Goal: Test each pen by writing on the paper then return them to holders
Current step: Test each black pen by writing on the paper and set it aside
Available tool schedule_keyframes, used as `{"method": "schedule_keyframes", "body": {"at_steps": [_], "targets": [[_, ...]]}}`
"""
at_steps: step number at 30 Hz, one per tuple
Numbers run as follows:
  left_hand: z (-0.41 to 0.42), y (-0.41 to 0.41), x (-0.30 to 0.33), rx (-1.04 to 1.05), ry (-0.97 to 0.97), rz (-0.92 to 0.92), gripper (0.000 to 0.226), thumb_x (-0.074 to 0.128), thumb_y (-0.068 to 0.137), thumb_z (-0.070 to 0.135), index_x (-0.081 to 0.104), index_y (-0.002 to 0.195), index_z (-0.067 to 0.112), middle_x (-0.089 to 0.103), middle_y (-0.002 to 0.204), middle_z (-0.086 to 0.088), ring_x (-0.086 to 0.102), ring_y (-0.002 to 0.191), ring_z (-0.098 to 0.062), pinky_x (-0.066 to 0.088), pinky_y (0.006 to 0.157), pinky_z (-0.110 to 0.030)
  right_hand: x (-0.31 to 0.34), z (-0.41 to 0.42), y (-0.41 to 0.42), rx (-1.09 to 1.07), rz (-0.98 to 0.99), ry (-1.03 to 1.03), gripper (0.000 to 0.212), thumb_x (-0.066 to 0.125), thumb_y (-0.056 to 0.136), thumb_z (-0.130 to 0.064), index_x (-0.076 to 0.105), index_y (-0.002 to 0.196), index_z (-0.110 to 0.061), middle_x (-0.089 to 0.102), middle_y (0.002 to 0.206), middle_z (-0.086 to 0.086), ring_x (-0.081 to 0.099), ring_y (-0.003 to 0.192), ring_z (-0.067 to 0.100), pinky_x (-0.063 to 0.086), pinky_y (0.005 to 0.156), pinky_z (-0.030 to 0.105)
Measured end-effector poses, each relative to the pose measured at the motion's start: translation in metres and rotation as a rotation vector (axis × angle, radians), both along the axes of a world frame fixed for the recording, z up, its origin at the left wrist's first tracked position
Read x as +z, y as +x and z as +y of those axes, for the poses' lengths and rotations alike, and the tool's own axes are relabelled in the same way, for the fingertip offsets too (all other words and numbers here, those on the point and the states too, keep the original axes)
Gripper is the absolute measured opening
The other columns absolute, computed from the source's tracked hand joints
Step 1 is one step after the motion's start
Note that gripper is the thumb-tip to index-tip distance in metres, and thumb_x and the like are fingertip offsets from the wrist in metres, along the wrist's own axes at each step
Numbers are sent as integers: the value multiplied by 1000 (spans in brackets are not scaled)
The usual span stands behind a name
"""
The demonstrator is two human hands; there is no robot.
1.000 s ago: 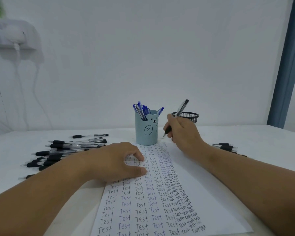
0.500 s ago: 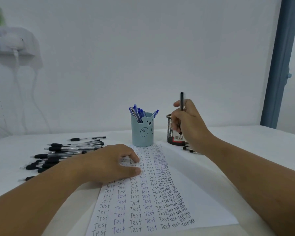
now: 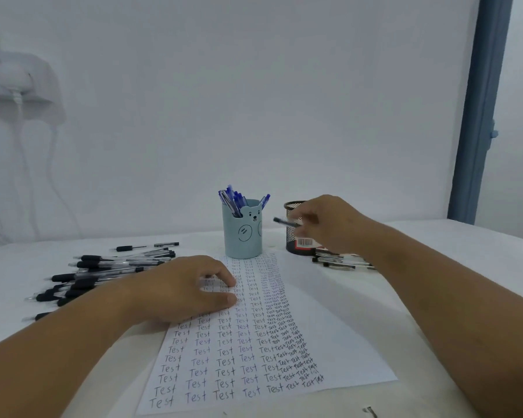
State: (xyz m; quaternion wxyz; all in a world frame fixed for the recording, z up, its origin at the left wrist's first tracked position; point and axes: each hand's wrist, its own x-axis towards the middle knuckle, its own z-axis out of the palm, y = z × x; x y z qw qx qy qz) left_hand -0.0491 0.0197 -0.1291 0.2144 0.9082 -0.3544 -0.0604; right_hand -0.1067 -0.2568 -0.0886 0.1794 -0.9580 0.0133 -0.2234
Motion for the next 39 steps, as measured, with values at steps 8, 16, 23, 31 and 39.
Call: {"method": "schedule_keyframes", "body": {"at_steps": [8,16,23,31,39], "targets": [[0,2,-1,-9,27,-27,31,65,81,65,63,109,52,50,122,38,42,112,17,33,98,-24,17,-39,-29,-216,517,-199,20,89,71,-18,79,88,-18,66,61,-4,59,51,10,52,58,23],[-3,1,1,2,47,-45,33,63,80,67,62,110,52,49,121,40,39,104,21,33,96,-23,5,-42,-21,-256,497,-214,29,91,67,-16,76,92,-19,72,72,2,61,56,12,51,59,23],[0,0,0,23,24,-25,33,66,77,69,63,107,56,52,124,37,44,114,12,34,100,-25,7,-41,-21,-256,515,-195,25,89,67,-15,74,85,-21,76,79,2,71,54,10,58,74,29],[-1,-2,1,12,29,-29,32,65,81,65,63,109,51,51,124,36,40,107,20,32,96,-23,4,-40,-17,-238,495,-173,15,84,74,-4,75,84,-12,70,63,0,70,53,12,59,71,28],[-1,-3,2,6,16,-18,29,66,83,62,64,109,49,51,124,36,39,108,21,32,97,-23,4,-35,-18,-247,514,-263,16,79,80,-5,76,93,-13,70,74,0,72,69,17,53,58,19]]}}
